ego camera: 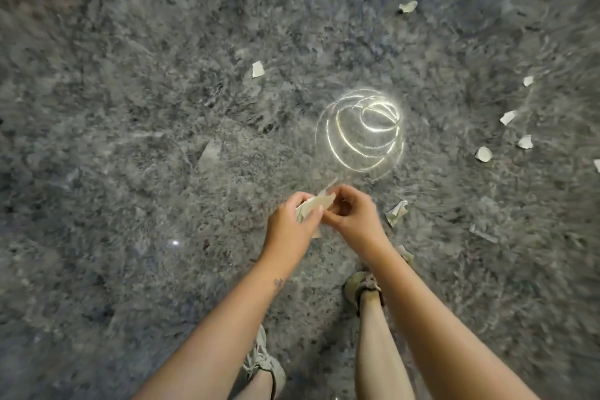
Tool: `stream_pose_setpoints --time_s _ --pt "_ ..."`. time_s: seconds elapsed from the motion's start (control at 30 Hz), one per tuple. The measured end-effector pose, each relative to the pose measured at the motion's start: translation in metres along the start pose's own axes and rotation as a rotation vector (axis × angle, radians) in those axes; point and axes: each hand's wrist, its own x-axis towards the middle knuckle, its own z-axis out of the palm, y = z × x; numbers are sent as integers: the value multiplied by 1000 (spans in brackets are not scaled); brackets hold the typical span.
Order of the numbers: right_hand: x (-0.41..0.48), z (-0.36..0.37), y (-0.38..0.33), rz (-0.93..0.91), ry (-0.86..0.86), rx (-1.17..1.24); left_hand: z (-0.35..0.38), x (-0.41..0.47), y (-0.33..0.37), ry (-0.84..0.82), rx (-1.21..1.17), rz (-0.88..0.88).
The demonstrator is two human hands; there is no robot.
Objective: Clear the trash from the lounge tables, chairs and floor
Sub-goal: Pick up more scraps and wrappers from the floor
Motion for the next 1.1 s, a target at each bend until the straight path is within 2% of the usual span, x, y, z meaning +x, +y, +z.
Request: stream_pose_setpoints --time_s 0.17,0.3,0.47,0.6,0.87,1.0,1.1 --pt "35 -87 33 35 53 48 80 49 29 9 136 -10" --pt "67 -159 74 143 227 99 131 92 53 12 208 -28" --pt "98 -211 154 359 474 23 176 149 55 23 226 -33" --pt "119 -215 227 542 599 -30 207 192 20 -10 201 -75" --pt "190 -170 356 797 639 -41 226 254 -87 -127 213 -74" --pt "221 -149 385 846 674 -111 218 278 -120 -135 190 -89" --pt "235 -141 381 851 699 -187 210 290 -127 -127 195 -107"
